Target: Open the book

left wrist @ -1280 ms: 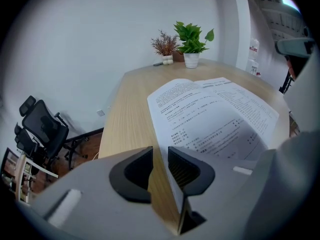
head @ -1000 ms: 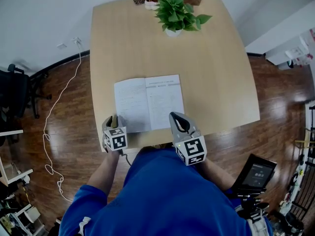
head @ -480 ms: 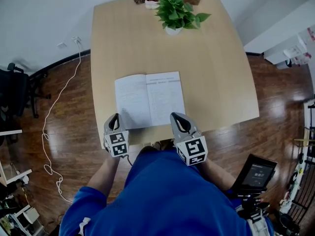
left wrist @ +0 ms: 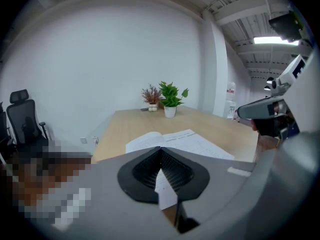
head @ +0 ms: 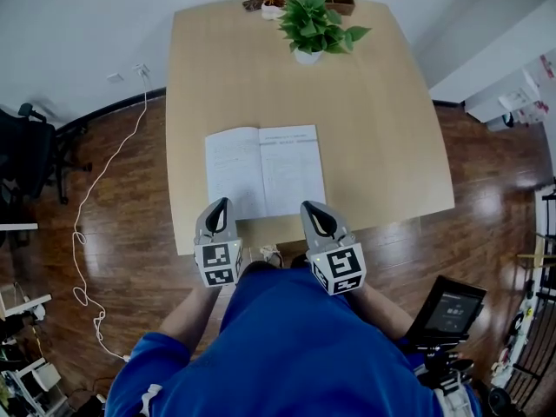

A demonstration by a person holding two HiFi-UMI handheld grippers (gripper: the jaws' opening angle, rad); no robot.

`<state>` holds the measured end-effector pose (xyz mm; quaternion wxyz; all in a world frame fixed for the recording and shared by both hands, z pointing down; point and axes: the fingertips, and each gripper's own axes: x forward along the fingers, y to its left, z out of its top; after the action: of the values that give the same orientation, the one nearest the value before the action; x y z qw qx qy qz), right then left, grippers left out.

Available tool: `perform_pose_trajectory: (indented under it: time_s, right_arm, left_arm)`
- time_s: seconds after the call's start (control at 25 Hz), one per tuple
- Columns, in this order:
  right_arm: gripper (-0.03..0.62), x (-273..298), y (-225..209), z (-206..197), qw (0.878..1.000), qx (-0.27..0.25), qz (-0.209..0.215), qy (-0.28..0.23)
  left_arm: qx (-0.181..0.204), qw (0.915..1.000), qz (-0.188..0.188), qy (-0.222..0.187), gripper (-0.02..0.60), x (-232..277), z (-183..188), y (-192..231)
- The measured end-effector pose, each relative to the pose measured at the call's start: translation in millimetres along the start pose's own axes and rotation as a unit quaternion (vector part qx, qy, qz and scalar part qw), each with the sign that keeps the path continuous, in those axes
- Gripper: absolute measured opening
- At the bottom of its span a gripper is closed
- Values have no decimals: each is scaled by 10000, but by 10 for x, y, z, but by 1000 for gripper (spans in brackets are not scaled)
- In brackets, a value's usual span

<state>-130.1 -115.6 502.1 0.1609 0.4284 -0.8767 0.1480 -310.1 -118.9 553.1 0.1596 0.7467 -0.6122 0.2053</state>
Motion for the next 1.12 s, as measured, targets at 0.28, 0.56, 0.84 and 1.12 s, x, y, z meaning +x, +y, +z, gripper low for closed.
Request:
perform_pose_trajectory:
  time_s: [0.28, 0.56, 0.84, 1.12]
  right_arm:
    - [3, -632, 222, 4, 9997, 23, 145, -181]
    - [3, -1203, 181, -173, 9989, 31, 315, -353]
    - [3, -1933, 210, -450, 9975, 16, 521, -481]
    - [3, -2531, 348, -682, 9955, -11, 762, -564]
  left_arm:
    - [35, 9992, -36, -395, 8, -698, 181, -496]
    - [251, 9979, -51, -601, 8, -1132, 124, -1149]
    - [458, 9951, -3, -880, 8, -1701, 16, -1861]
    - [481, 9938, 129, -990, 7, -2240, -152, -2357]
